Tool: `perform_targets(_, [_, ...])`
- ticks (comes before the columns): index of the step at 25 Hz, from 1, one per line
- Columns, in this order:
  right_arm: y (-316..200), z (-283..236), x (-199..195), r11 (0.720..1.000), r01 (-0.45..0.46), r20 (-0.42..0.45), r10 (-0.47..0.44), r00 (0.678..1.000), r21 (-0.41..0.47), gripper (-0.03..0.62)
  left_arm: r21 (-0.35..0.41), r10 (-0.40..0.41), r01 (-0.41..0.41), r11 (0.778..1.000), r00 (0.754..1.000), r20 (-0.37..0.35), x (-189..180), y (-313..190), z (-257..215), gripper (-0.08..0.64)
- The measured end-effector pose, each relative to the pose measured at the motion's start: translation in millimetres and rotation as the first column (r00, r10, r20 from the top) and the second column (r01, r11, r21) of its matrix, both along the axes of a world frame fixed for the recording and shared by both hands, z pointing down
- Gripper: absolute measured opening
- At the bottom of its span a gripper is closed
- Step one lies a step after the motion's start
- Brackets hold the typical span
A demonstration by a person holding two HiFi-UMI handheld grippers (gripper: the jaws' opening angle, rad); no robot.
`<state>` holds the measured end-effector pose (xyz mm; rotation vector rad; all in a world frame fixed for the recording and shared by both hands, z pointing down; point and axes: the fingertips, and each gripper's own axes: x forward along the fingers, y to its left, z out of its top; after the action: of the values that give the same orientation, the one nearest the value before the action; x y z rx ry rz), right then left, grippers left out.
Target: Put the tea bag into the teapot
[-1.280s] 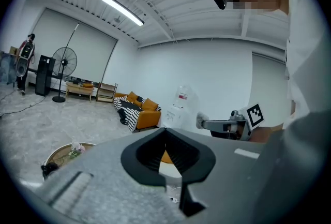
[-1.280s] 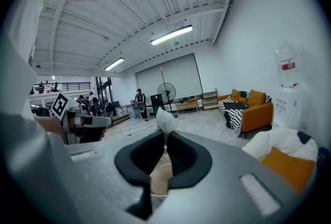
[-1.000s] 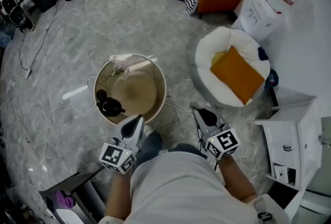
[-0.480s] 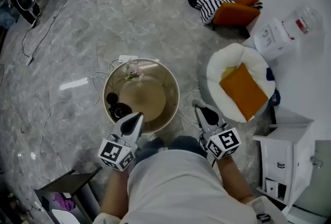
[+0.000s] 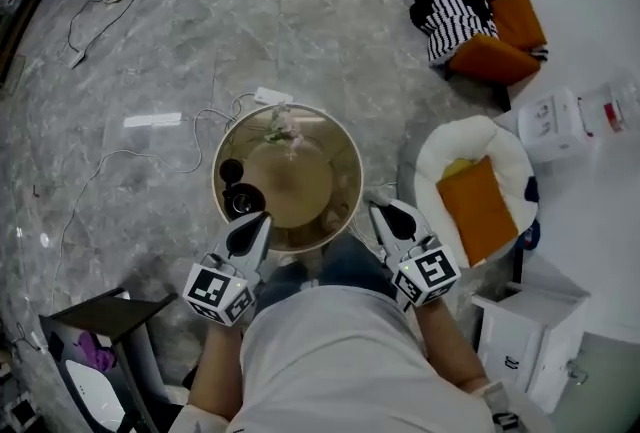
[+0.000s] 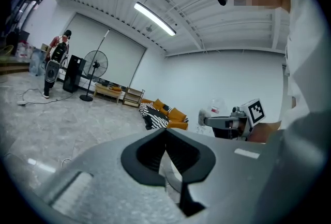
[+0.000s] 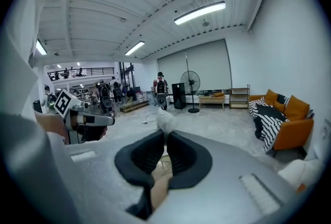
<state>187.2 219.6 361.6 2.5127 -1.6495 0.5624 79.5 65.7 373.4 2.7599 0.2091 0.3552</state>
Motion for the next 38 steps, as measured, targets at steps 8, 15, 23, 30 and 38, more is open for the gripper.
perform_targets(8, [-54, 18, 31, 0.969, 0.248, 0.047, -0.247, 0.968, -0.021, 0.017, -0.001, -0.226, 0.226, 0.974, 0.973, 0.046, -1, -26, 12, 0.008])
perform_targets(15, [-106, 39, 41, 0.872, 0.487, 0.093, -0.483, 0.871, -0.039, 0.017, 0.006, -0.451, 0.452, 0.892, 0.887, 0.097, -20, -35, 19, 0.008])
perform_targets(23, [-154, 69, 6, 0.704, 0.708, 0.145, -0.696, 0.703, -0.057, 0.017, 0.021, -0.668, 0.673, 0.739, 0.730, 0.146, -75, -31, 30, 0.008])
perform_targets(30, [-187, 116, -33, 0.566, 0.816, 0.172, -0.798, 0.578, -0.118, 0.017, 0.011, -0.783, 0.796, 0.606, 0.594, 0.185, -122, -17, 44, 0.008])
perform_targets(38, [-215, 176, -83, 0.475, 0.853, 0.197, -0.834, 0.515, -0.217, 0.017, -0.012, -0.817, 0.839, 0.545, 0.534, 0.216, -179, -11, 66, 0.008])
